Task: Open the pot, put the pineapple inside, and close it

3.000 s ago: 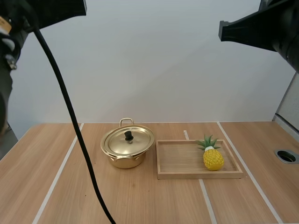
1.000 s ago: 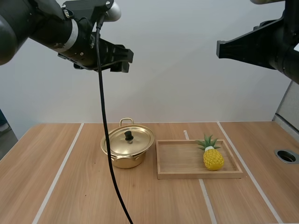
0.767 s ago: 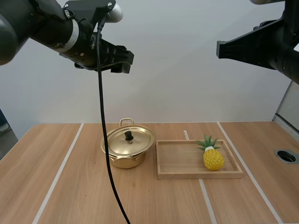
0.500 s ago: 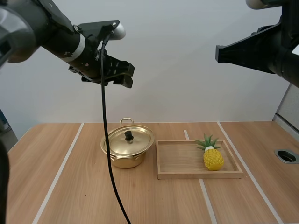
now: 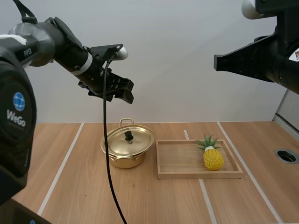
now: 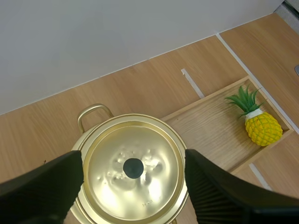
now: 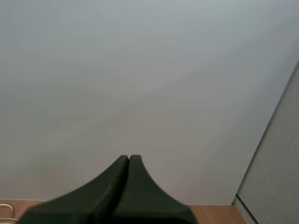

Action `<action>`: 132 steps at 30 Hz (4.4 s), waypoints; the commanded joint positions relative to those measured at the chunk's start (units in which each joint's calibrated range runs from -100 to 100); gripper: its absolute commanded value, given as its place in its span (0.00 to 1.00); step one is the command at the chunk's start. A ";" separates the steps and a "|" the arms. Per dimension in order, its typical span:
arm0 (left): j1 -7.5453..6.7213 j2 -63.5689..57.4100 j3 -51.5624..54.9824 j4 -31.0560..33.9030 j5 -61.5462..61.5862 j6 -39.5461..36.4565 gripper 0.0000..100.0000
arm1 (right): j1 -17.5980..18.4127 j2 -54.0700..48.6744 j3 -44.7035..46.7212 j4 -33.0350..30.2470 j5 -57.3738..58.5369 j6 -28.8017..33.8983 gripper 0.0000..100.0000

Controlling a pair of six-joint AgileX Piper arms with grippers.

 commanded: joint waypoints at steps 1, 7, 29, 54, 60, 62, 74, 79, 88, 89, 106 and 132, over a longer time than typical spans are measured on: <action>-0.09 2.11 1.19 -2.24 -0.13 1.33 1.00 | -0.24 -0.07 -0.32 1.85 2.05 0.17 0.00; -0.09 6.40 2.25 -2.67 -0.13 2.75 1.00 | -0.24 -0.07 -0.32 2.83 2.62 0.17 0.00; -2.87 14.02 2.59 1.82 -4.25 3.38 1.00 | -0.24 -0.07 -0.32 0.86 4.68 0.17 0.00; -2.87 19.47 2.59 1.95 -1.07 3.38 1.00 | -0.24 -0.07 -0.32 1.09 6.25 0.17 0.00; -2.87 21.38 2.59 1.95 -1.44 3.38 1.00 | -0.24 -0.07 -0.32 1.09 6.25 0.17 0.00; -2.87 21.52 2.59 1.95 -1.44 3.38 1.00 | -0.24 -0.07 -0.32 1.09 6.25 0.17 0.00; -2.87 21.52 2.59 1.95 -2.75 4.09 1.00 | -0.24 -0.07 -0.32 1.09 6.61 0.17 0.00; -2.87 21.52 2.59 1.95 -2.93 4.09 0.91 | -0.24 -0.07 -0.32 1.09 7.27 0.17 0.00; -2.87 21.52 2.59 1.95 -3.43 3.85 0.00 | -0.24 -0.07 -0.32 2.02 9.23 0.17 0.00; -2.87 21.52 2.59 1.69 -3.43 3.85 0.00 | -0.24 -0.07 -0.32 2.02 9.23 0.17 0.00; -2.57 12.57 -2.08 -1.99 -14.38 3.85 0.00 | -0.24 -0.07 -0.32 2.02 9.23 0.17 0.00; -2.57 -26.72 -2.08 -0.30 -51.11 0.84 0.00 | -0.24 -0.07 -0.32 1.52 9.23 0.17 0.00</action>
